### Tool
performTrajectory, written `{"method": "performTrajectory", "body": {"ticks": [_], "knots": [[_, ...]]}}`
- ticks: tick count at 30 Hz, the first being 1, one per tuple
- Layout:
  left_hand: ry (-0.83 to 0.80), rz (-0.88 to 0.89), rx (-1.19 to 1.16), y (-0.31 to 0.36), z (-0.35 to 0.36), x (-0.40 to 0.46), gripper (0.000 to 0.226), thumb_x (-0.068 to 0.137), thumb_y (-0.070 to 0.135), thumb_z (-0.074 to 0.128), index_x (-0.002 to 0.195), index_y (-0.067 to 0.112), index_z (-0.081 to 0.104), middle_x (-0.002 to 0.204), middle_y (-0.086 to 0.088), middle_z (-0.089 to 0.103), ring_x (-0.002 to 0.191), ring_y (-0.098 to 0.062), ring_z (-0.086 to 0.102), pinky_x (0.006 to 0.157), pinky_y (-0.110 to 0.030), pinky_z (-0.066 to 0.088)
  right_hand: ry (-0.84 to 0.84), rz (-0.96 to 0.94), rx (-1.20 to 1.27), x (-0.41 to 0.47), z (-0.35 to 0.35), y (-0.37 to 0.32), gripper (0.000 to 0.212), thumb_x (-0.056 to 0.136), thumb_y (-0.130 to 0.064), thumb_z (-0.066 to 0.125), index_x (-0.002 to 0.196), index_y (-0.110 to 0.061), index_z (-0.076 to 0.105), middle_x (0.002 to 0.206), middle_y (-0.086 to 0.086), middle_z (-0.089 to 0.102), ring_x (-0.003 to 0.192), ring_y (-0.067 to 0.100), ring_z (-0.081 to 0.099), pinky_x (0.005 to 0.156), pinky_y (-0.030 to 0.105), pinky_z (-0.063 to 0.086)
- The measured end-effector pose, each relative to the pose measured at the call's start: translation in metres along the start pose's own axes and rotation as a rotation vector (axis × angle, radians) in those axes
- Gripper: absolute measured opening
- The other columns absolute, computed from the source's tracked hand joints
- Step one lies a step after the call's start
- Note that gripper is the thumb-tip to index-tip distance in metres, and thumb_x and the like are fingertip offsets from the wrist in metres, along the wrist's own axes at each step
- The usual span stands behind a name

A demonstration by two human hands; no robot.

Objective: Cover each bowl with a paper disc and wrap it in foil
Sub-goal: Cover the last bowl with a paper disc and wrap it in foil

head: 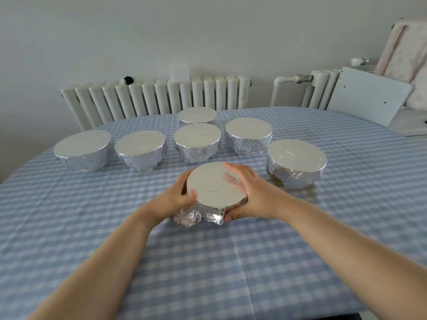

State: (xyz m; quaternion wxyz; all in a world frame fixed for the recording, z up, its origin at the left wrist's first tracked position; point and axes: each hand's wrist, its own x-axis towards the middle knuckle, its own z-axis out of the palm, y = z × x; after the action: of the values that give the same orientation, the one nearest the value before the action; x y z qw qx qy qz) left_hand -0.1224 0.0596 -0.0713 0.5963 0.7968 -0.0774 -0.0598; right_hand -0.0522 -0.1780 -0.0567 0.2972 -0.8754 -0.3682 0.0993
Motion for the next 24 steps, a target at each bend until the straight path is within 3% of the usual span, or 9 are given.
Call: {"method": "performTrajectory", "body": {"ticks": [3, 6, 8, 10, 12, 14, 18, 21, 24], "knots": [[0.119, -0.072, -0.029, 0.010, 0.000, 0.005, 0.054, 0.089, 0.072, 0.033, 0.125, 0.038, 0.055, 0.122, 0.024, 0.065, 0.121, 0.004, 0.055, 0.101, -0.019, 0.040, -0.019, 0.011, -0.013, -0.002, -0.002, -0.002, 0.126, 0.056, -0.058, 0.087, 0.153, -0.040, 0.009, 0.154, -0.014, 0.017, 0.103, 0.006, 0.051, 0.104, 0.034, 0.044], [0.458, -0.033, 0.223, 0.017, -0.002, 0.018, 0.027, 0.101, 0.040, 0.048, 0.125, 0.030, 0.057, 0.126, 0.014, 0.060, 0.125, -0.008, 0.053, 0.104, -0.026, 0.040, -0.034, 0.010, -0.031, -0.002, -0.003, -0.001, 0.125, 0.056, -0.062, 0.085, 0.153, -0.041, 0.008, 0.155, -0.016, 0.015, 0.111, 0.007, 0.051, 0.106, 0.033, 0.042], [0.485, 0.116, 0.372, 0.023, 0.000, 0.019, 0.025, 0.098, 0.031, 0.057, 0.123, 0.032, 0.058, 0.131, 0.019, 0.055, 0.126, 0.000, 0.049, 0.099, -0.017, 0.040, -0.042, 0.007, -0.051, 0.000, -0.003, 0.000, 0.127, 0.054, -0.066, 0.084, 0.153, -0.041, 0.008, 0.154, -0.018, 0.014, 0.122, 0.011, 0.049, 0.108, 0.035, 0.041], [0.321, 0.211, 0.482, 0.029, 0.007, 0.017, 0.041, 0.094, 0.054, 0.051, 0.128, 0.033, 0.057, 0.138, 0.024, 0.048, 0.132, 0.003, 0.040, 0.105, -0.020, 0.033, -0.037, 0.000, -0.080, 0.002, -0.004, 0.000, 0.128, 0.053, -0.068, 0.084, 0.152, -0.041, 0.008, 0.153, -0.018, 0.016, 0.132, 0.013, 0.044, 0.109, 0.035, 0.039], [0.166, 0.251, 0.714, 0.028, 0.018, 0.018, 0.084, 0.083, 0.083, 0.028, 0.144, 0.029, 0.045, 0.152, 0.016, 0.036, 0.142, 0.002, 0.023, 0.115, -0.022, 0.017, -0.031, -0.003, -0.066, 0.002, -0.005, 0.000, 0.127, 0.052, -0.068, 0.084, 0.151, -0.044, 0.008, 0.152, -0.018, 0.018, 0.130, 0.012, 0.047, 0.108, 0.035, 0.041], [0.149, 0.245, 0.876, 0.021, 0.023, 0.022, 0.107, 0.076, 0.091, 0.009, 0.153, 0.021, 0.031, 0.161, 0.007, 0.025, 0.144, 0.004, 0.009, 0.117, -0.017, 0.003, -0.019, -0.010, -0.046, 0.000, -0.005, 0.000, 0.127, 0.051, -0.069, 0.084, 0.149, -0.046, 0.008, 0.152, -0.017, 0.019, 0.125, 0.011, 0.051, 0.105, 0.038, 0.044], [0.140, 0.145, 0.973, 0.023, 0.025, 0.021, 0.118, 0.068, 0.093, -0.002, 0.158, 0.018, 0.014, 0.165, 0.002, 0.009, 0.150, -0.004, -0.002, 0.115, -0.017, -0.006, -0.004, 0.022, -0.075, -0.002, -0.002, 0.000, 0.135, 0.051, -0.070, 0.082, 0.152, -0.043, -0.004, 0.159, -0.019, 0.007, 0.132, 0.012, 0.045, 0.108, 0.038, 0.041], [0.125, 0.096, 1.023, 0.027, 0.027, 0.020, 0.124, 0.063, 0.095, -0.007, 0.158, 0.017, 0.010, 0.166, 0.002, 0.005, 0.151, -0.006, -0.004, 0.114, -0.016, -0.009, 0.010, 0.063, 0.086, -0.008, -0.002, 0.000, 0.137, 0.054, -0.073, 0.075, 0.156, -0.033, -0.008, 0.163, -0.017, 0.001, 0.147, 0.007, 0.018, 0.120, 0.037, 0.025], [0.125, 0.085, 1.030, 0.029, 0.027, 0.018, 0.128, 0.060, 0.096, -0.009, 0.158, 0.017, 0.011, 0.165, 0.002, 0.004, 0.150, -0.004, -0.004, 0.111, -0.013, -0.013, 0.224, 0.105, 0.300, -0.016, -0.007, -0.012, 0.116, 0.065, -0.077, 0.058, 0.157, -0.023, 0.014, 0.158, -0.012, 0.023, 0.143, 0.004, 0.025, 0.118, 0.029, 0.023]]}}
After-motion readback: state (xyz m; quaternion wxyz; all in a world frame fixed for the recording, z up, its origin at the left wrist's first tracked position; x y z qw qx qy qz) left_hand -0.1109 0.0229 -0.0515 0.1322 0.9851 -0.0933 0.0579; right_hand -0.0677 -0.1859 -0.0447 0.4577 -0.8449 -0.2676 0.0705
